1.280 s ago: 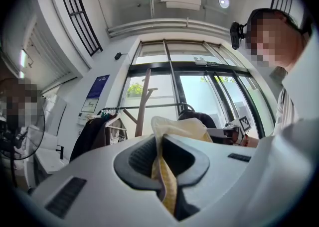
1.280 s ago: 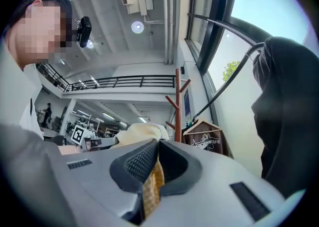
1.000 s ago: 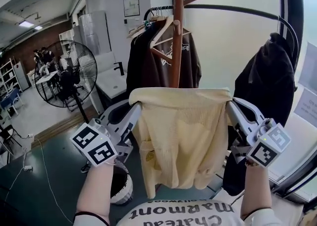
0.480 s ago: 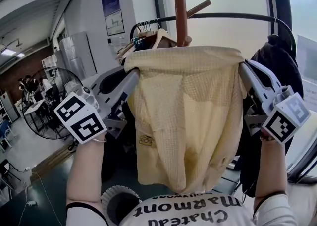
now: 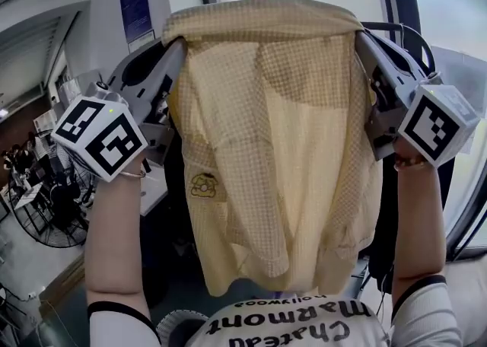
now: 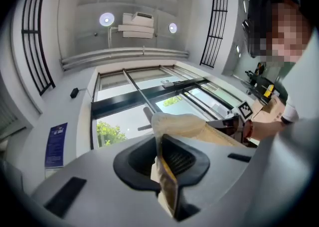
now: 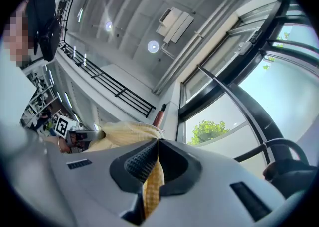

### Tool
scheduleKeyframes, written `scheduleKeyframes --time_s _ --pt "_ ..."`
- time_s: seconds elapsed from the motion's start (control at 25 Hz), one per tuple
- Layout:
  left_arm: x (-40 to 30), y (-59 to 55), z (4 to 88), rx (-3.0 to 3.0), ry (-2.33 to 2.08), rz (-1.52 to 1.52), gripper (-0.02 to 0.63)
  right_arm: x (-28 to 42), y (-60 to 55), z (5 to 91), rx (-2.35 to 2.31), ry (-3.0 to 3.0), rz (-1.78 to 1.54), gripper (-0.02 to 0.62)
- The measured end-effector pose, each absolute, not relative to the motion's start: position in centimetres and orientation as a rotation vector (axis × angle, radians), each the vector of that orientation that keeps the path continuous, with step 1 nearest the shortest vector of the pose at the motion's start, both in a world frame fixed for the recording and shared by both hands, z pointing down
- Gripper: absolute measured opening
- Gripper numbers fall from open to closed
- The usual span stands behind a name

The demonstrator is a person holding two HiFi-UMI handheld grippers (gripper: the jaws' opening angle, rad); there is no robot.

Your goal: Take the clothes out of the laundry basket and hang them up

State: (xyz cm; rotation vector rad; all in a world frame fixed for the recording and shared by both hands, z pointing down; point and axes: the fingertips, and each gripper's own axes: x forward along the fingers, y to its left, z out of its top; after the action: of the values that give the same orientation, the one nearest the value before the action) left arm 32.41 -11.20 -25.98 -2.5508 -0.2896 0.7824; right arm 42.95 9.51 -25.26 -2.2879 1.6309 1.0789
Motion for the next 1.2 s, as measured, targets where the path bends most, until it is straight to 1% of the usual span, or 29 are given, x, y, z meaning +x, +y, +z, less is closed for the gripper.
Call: scheduleKeyframes --time_s 0.08,0.16,0.32,0.44,0.76,0.96,1.2 --pt "33.5 -12.7 -26.3 -2.591 -0.236 0.765 0.041 44.5 8.5 -25.4 -2.401 1.562 1.047 0.034" --pt "35.2 -14.3 -24.8 -2.66 -0.222 0.686 0.041 46.4 7.2 -24.4 -2.533 1.507 0.987 0.034" --pt "38.2 -16.7 -18.4 -2.764 -0.237 0.471 0.04 49.3 4.6 -19.7 -2.614 1.561 0.772 0.034" --pt "38.6 -16.9 -14.5 -2.808 -0.281 0.394 0.04 49.5 3.4 -17.0 -2.605 1.627 0.689 0.034" --pt "36.1 -12.5 -10.0 -2.765 -0.344 0.428 0.032 47.0 0.4 -12.1 -2.476 1.765 0.645 0.034" --pt "37.0 -9.0 -6.8 -2.795 -0.322 0.443 0.028 45.2 -0.8 -11.0 -2.376 1.826 0.669 0.034" --pt "36.7 -6.1 -6.0 -2.935 -0.196 0.595 0.029 43.3 0.4 -10.0 -2.248 1.818 0.615 0.037"
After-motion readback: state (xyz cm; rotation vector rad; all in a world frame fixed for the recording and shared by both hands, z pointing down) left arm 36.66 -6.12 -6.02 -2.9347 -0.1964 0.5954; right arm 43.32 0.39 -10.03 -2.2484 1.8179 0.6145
